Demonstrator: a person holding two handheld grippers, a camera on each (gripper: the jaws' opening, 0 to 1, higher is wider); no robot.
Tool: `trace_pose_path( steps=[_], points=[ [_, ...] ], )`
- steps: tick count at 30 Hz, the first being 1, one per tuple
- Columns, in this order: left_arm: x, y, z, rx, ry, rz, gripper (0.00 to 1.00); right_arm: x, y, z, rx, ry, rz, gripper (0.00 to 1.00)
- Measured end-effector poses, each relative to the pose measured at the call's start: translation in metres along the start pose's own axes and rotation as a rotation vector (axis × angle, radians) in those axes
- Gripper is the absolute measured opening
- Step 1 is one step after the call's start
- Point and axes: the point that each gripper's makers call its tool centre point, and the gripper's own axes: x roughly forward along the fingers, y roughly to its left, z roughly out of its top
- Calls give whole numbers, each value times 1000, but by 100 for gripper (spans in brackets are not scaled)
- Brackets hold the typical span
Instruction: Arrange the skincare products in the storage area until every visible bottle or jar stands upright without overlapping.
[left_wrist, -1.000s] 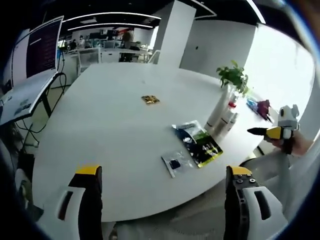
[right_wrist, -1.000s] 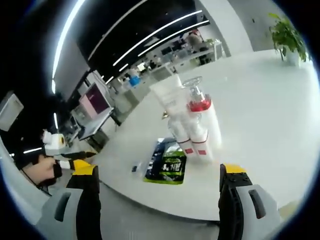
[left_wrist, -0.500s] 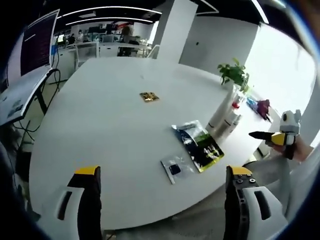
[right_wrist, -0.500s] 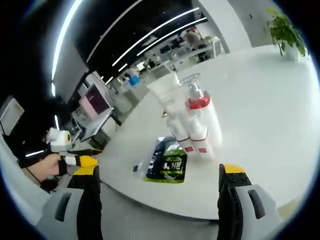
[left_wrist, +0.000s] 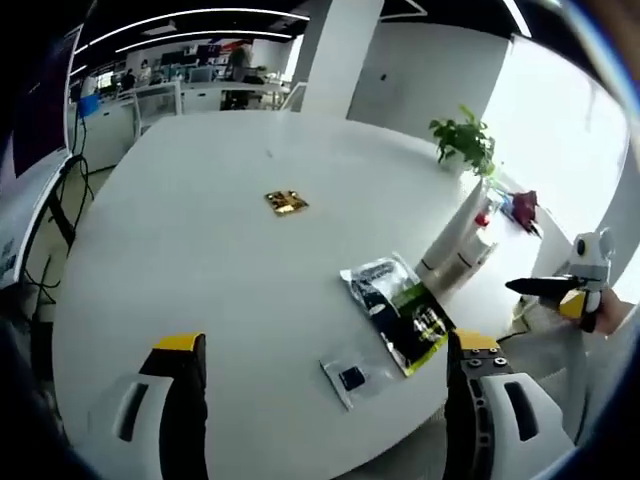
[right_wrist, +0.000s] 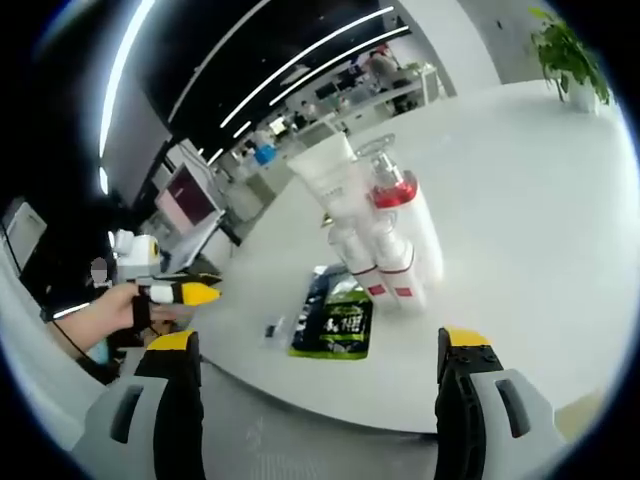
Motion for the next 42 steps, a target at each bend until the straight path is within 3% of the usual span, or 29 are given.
trace_pose_path(
  steps=[10, 26, 32, 42],
  points=[
    [32, 6, 12, 60, 70, -17, 93, 1, 1, -4, 3, 27, 7, 98],
    [83, 16, 48, 135, 107, -36, 90, 1, -3, -6, 21, 40, -16, 96],
    [104, 18, 59, 78, 120, -18, 88, 1, -7, -6, 35, 42, -27, 96],
    [147, 34, 79, -2, 109, 87, 89, 1, -11, -6, 58, 33, -44, 95]
  ],
)
